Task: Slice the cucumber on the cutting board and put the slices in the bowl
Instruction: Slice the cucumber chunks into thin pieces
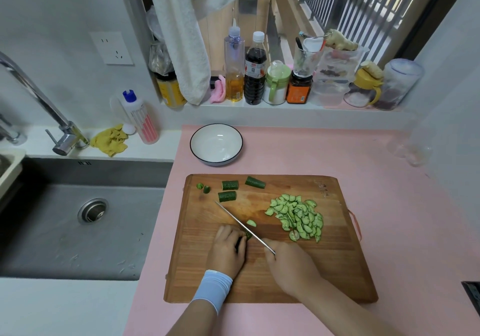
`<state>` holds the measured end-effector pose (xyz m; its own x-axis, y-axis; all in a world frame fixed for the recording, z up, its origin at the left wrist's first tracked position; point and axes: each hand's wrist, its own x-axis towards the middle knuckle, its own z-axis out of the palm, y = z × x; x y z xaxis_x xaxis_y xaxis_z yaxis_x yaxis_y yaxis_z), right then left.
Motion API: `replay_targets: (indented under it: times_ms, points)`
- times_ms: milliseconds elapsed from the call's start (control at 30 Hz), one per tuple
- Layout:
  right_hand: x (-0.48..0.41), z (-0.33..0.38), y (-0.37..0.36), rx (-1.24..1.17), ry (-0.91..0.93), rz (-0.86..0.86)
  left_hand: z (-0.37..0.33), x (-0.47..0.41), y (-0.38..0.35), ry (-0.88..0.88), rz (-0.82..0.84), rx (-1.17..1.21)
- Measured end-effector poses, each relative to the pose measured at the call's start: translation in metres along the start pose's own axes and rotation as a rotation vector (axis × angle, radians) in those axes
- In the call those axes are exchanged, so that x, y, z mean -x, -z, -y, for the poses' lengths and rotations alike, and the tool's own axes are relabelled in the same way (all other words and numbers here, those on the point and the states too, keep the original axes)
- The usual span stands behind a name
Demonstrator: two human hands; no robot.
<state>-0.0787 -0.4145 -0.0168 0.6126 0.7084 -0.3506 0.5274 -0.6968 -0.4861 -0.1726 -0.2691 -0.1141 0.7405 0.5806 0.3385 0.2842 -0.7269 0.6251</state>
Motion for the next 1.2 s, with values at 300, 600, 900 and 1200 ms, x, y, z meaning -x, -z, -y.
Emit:
replay_targets:
  times_ms: [300, 600, 900, 1200]
  points:
    - [0.026, -0.004, 0.000, 0.087, 0.013, -0.076, 0.000, -0.001, 0.001, 0.005, -0.004, -0.001]
    - [0.021, -0.007, 0.002, 0.040, 0.006, -0.013, 0.001, 0.000, 0.001, 0.013, -0.010, 0.007]
    - [0.005, 0.001, -0.006, 0.045, 0.011, -0.010, 0.000, 0.004, 0.003, -0.006, -0.026, -0.004]
    - [0.016, 0.002, -0.006, 0.132, 0.025, -0.060, 0.002, 0.004, 0.003, 0.029, -0.022, 0.033]
